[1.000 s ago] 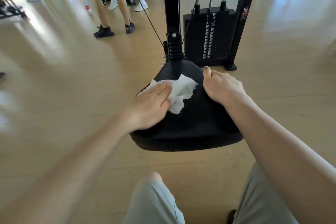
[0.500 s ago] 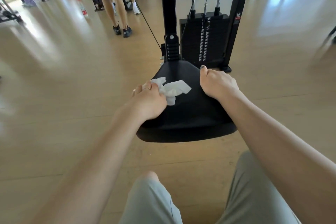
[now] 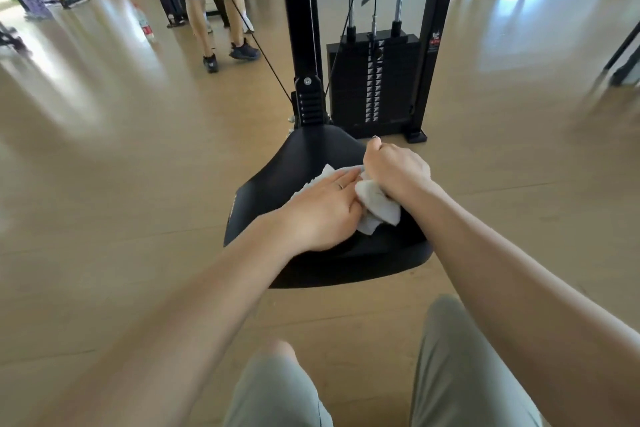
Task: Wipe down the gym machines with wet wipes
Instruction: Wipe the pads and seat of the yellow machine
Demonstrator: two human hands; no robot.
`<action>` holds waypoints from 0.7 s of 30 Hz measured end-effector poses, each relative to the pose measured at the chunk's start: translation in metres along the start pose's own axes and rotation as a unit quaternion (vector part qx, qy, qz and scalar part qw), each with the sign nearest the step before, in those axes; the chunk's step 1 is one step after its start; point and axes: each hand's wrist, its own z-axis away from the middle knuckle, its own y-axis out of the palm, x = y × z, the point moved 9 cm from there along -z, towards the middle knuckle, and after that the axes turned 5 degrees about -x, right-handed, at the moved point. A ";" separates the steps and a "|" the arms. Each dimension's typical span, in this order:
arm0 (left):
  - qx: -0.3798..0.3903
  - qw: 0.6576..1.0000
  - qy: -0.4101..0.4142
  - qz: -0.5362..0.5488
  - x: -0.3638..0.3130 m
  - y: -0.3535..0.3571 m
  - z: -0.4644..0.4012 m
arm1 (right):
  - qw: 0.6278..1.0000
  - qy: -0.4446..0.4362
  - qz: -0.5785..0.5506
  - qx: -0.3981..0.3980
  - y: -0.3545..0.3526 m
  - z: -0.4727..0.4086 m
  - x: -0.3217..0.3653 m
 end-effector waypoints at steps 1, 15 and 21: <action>0.016 0.999 -0.024 0.019 -0.001 -0.001 -0.009 | 1.000 0.002 -0.009 0.009 -0.001 0.001 -0.002; 0.175 0.968 -0.158 0.081 -0.033 -0.061 0.010 | 0.910 0.154 -0.211 0.320 -0.066 0.067 0.031; 0.111 0.908 -0.255 0.313 -0.074 -0.173 0.019 | 0.847 0.206 -0.335 0.357 -0.149 0.099 0.075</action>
